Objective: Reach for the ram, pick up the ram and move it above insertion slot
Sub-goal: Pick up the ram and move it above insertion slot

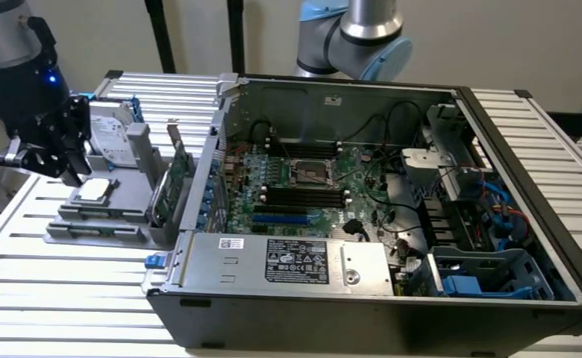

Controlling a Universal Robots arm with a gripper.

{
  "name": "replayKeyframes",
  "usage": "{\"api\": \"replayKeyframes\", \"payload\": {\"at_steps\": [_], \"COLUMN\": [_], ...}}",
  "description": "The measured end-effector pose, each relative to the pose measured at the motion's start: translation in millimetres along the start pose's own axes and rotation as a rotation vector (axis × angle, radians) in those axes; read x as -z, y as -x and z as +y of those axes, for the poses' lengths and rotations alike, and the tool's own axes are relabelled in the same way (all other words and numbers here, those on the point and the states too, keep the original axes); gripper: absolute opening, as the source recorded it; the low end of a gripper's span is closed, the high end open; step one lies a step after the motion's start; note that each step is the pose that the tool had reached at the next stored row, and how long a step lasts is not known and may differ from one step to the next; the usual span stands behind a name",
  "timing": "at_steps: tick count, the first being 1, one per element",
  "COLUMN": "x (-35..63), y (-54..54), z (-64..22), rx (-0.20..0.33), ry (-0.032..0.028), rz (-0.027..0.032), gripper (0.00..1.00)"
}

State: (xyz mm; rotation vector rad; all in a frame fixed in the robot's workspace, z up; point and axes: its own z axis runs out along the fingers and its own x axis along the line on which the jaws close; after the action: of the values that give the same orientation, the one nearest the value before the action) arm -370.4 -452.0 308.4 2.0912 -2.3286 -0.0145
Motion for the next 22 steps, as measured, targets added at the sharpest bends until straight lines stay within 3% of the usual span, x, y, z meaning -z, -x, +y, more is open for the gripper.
{"api": "replayKeyframes", "payload": {"at_steps": [22], "x": [-40.2], "y": [-6.2], "z": [6.3], "rx": [0.027], "ry": [-0.0001], "rz": [0.0004], "gripper": [0.31]}}
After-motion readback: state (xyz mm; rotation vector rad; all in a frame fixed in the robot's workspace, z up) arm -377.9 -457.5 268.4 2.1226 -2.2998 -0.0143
